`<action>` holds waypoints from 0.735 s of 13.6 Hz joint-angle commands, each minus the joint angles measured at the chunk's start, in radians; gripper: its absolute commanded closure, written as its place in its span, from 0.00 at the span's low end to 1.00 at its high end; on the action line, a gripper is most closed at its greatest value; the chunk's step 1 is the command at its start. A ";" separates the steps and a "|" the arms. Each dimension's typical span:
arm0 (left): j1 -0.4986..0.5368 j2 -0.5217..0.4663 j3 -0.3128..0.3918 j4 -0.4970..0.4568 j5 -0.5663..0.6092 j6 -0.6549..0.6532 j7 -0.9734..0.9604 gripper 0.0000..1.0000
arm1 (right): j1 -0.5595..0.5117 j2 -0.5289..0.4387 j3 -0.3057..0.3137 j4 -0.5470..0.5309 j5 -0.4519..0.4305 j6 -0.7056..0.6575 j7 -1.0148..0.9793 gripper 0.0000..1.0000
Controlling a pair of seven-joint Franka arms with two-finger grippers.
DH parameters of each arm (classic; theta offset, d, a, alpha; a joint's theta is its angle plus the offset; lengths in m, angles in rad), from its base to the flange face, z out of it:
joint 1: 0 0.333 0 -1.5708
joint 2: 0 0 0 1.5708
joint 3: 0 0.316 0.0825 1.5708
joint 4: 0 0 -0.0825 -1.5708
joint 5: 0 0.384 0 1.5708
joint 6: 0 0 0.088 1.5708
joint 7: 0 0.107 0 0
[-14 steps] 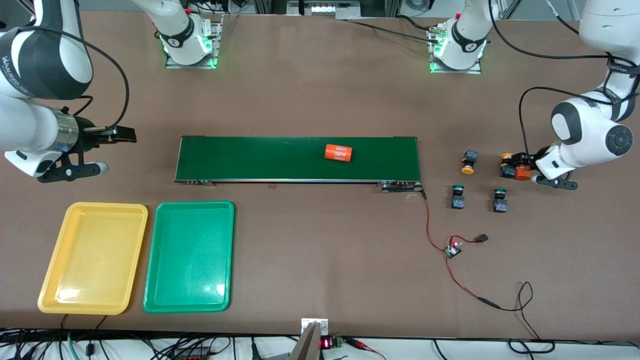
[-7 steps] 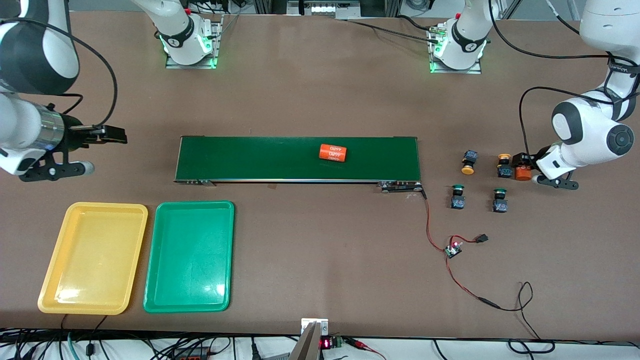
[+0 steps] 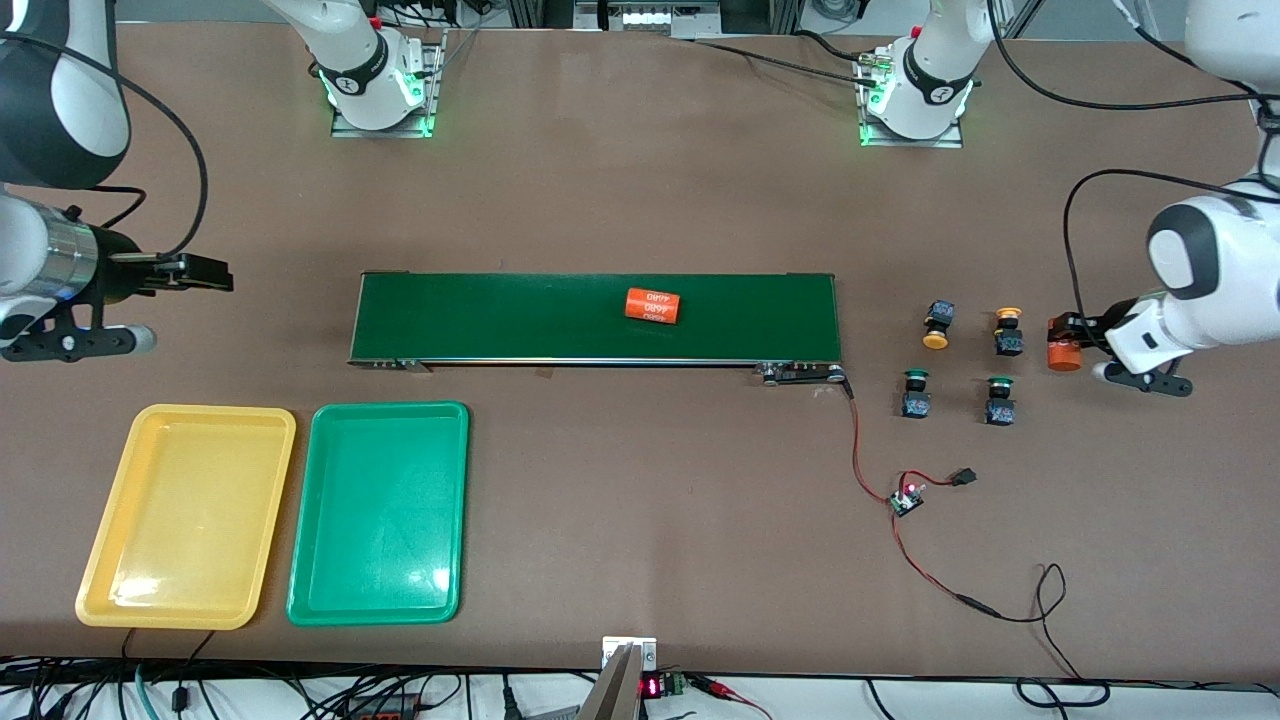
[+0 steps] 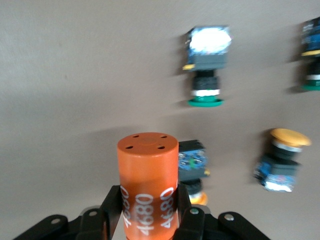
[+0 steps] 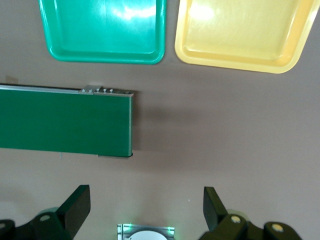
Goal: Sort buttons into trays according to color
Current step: 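Grasp the second orange cylinder with the left gripper, then place the second orange cylinder on the green belt, left gripper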
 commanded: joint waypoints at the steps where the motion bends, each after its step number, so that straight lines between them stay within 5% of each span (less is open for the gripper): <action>1: -0.009 -0.048 -0.078 0.071 -0.019 -0.141 0.022 0.77 | -0.001 -0.006 0.004 0.011 0.002 0.012 0.012 0.00; 5: -0.040 -0.103 -0.295 0.091 -0.019 -0.241 0.042 0.80 | 0.001 -0.012 0.005 0.011 0.008 0.004 0.010 0.00; 10: -0.105 -0.048 -0.508 0.081 -0.024 -0.134 0.180 0.78 | -0.007 0.003 0.005 0.009 0.005 0.030 -0.007 0.00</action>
